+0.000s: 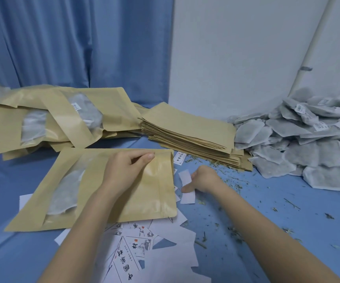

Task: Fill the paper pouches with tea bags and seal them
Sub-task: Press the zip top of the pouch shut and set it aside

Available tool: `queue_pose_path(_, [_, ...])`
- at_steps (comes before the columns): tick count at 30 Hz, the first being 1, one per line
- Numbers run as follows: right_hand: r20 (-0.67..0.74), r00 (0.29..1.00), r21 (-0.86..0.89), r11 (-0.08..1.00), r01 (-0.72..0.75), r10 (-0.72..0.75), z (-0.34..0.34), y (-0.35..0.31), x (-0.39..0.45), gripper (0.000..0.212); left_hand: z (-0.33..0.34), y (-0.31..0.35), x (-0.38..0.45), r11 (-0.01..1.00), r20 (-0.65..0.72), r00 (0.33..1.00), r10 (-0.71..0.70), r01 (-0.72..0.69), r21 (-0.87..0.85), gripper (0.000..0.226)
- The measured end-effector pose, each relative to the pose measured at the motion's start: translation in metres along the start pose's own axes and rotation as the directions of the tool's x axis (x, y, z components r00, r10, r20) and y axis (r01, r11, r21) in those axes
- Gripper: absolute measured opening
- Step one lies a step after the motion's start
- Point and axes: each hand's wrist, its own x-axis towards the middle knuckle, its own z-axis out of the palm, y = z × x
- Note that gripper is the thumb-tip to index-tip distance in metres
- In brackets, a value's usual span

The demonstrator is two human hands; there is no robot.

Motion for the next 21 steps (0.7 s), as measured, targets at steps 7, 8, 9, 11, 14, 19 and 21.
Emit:
queue_pose_path(7, [-0.556,0.629,0.151,0.678,0.719,-0.543,-0.018,0.018,-0.029,0.02,-0.003,0.008,0.002,0.998,-0.007,1.0,0.0,0.0,-0.062,0.016])
queue_pose_path(8, [-0.583,0.505,0.039,0.599,0.8,-0.637,-0.019,0.015,-0.033,0.023,-0.003,0.011,0.003,0.997,-0.003,1.0,0.012,-0.012,-0.074,0.017])
queue_pose_path(9, [-0.588,0.383,-0.083,0.524,0.848,-0.712,-0.021,0.012,-0.034,0.025,-0.002,0.014,0.003,0.996,-0.001,1.0,0.022,-0.022,-0.082,0.015])
queue_pose_path(11, [-0.525,0.199,-0.288,0.393,0.873,-0.827,-0.027,0.004,-0.038,0.026,-0.002,0.019,0.003,0.994,0.004,0.999,0.033,-0.032,-0.1,0.012])
queue_pose_path(14, [-0.398,0.072,-0.412,0.249,0.876,-0.914,-0.037,0.0,-0.043,0.018,-0.005,0.026,0.0,0.989,0.023,0.999,0.036,-0.032,-0.147,0.012])
queue_pose_path(19, [-0.415,0.027,-0.393,0.206,0.896,-0.91,-0.042,0.002,-0.06,0.015,-0.01,0.054,-0.005,0.948,0.046,0.995,0.092,-0.073,-0.309,0.019])
queue_pose_path(21, [-0.326,0.036,-0.486,0.2,0.851,-0.945,-0.046,0.0,-0.07,0.011,-0.012,0.069,-0.004,0.924,0.067,0.992,0.11,-0.077,-0.373,0.013])
